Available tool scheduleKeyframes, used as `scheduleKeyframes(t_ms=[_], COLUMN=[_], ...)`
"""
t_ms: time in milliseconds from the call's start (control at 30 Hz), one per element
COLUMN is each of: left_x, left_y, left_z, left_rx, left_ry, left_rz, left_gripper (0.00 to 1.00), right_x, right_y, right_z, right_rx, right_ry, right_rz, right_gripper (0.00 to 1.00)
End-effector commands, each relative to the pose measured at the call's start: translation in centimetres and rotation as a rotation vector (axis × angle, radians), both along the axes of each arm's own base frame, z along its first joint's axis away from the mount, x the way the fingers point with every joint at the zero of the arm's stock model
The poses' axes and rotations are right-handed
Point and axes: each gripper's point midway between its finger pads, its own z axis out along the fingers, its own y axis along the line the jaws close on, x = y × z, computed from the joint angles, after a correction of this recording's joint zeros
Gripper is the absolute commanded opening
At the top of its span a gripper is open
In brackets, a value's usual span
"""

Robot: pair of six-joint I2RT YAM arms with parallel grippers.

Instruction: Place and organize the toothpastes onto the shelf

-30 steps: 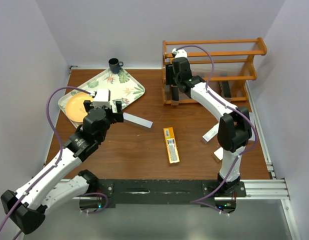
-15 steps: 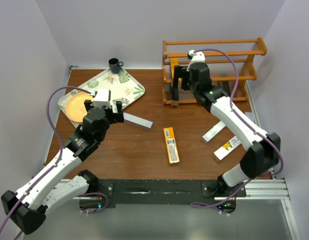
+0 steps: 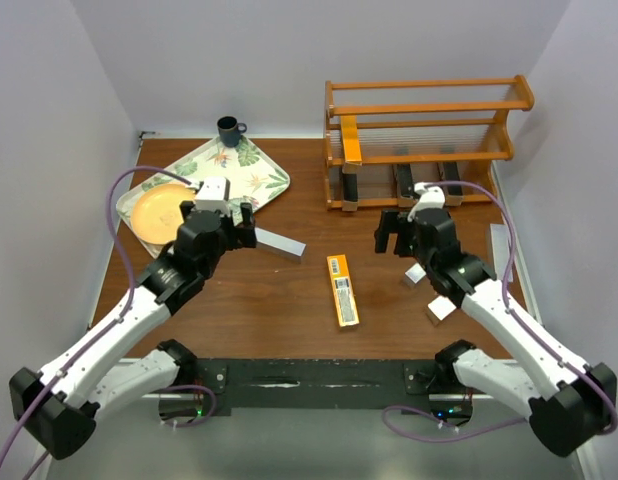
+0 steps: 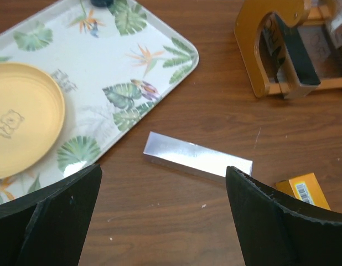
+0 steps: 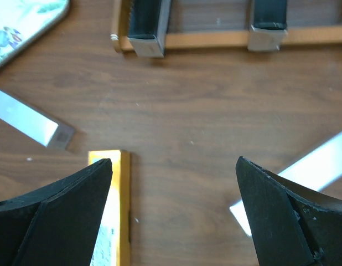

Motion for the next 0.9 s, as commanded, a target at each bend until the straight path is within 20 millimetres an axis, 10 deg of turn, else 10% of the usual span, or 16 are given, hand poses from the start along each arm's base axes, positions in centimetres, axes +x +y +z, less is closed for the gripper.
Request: scheduleKeyframes(t_ms=[0,500,867], left_x=[0.0,-2.7,-2.9], left_y=[-2.9,-17.6,-23.9], left_z=[-2.1,-10.2,-15.1], left_rx=[-0.12,-0.059,-0.026], left_ry=[0.171,0.51,0.548], left_rz=[-0.028,-0.002,0.031], left_gripper=[1.0,1.0,0.98], right_x=[-1.0,-3.4,-3.9], right_y=[-1.6,-3.0,-3.8], right_z=[0.5,-2.1,-3.5], right_rx=[0.029,0.094,0.063], right_ry=[-0.06,-0.103,-0.114], right_rz=[-0.07,-0.105,-0.118], right_gripper=[0.98,0.98,0.99])
